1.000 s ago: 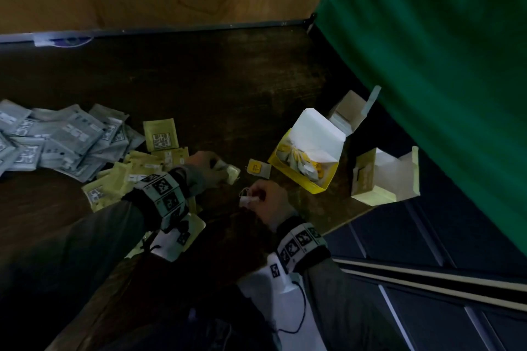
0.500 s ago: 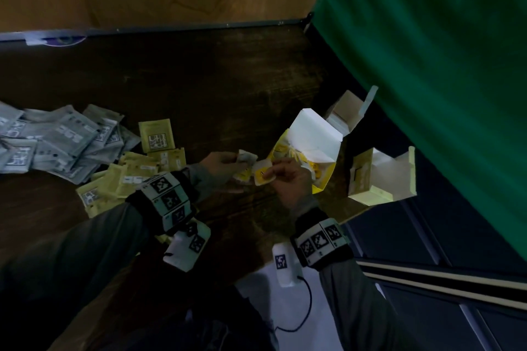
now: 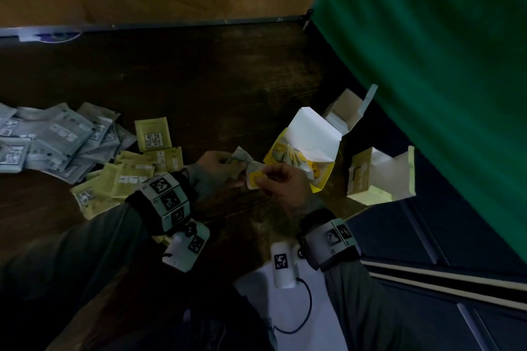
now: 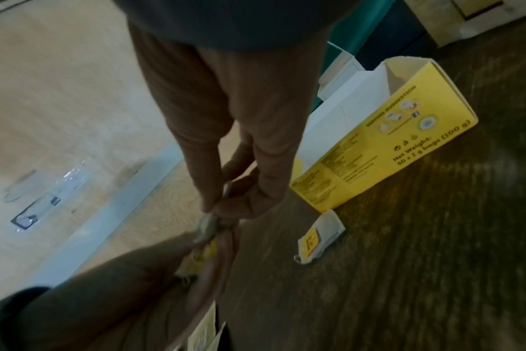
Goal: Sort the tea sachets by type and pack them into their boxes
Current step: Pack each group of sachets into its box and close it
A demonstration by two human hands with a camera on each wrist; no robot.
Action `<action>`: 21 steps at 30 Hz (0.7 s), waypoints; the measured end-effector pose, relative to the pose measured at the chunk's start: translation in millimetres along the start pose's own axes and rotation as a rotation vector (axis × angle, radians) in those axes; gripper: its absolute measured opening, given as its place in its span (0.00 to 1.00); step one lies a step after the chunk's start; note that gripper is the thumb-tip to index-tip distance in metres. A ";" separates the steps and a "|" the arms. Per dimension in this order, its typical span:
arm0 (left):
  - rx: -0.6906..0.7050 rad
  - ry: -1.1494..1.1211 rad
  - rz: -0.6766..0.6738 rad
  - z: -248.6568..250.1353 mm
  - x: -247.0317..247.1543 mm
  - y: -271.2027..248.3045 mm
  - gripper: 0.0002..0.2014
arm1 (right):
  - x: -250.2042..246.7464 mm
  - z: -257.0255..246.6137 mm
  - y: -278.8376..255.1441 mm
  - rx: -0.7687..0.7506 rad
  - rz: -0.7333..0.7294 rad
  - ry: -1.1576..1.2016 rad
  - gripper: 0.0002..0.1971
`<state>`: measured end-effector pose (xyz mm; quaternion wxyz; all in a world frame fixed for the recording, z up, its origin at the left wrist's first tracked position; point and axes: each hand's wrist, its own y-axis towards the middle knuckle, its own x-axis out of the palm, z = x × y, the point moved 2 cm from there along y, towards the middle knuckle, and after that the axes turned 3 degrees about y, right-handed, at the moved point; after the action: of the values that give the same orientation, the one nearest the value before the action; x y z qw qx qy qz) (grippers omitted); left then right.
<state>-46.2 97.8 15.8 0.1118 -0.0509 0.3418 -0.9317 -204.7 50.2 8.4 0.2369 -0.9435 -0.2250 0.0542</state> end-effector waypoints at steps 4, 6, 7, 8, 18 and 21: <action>-0.120 -0.117 0.007 -5.8 -6.4 9.0 0.10 | -9.1 -6.8 3.2 -0.090 -0.093 -0.249 0.10; -0.156 -0.113 0.017 -6.4 -8.0 12.9 0.14 | -3.7 -14.6 -0.1 -0.134 -0.259 -0.395 0.08; -0.164 -0.082 0.005 -7.3 -8.6 13.9 0.14 | 0.8 -17.7 -1.3 -0.158 -0.337 -0.455 0.07; -0.172 -0.020 -0.019 -8.4 -8.5 14.0 0.13 | 5.6 -19.3 -0.7 -0.182 -0.385 -0.509 0.07; -0.248 -0.034 -0.297 -36.9 -10.1 2.7 0.05 | 27.1 -15.1 31.8 -0.165 -0.227 -0.547 0.11; -0.175 -0.008 -0.238 -40.6 -21.4 4.8 0.02 | 29.3 -11.5 44.8 -0.160 -0.087 -0.597 0.09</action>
<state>-31.5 124.9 -18.6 -0.0030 -0.1042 0.4130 -0.9047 -158.3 23.3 -2.4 0.0873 -0.8910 -0.3286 0.3008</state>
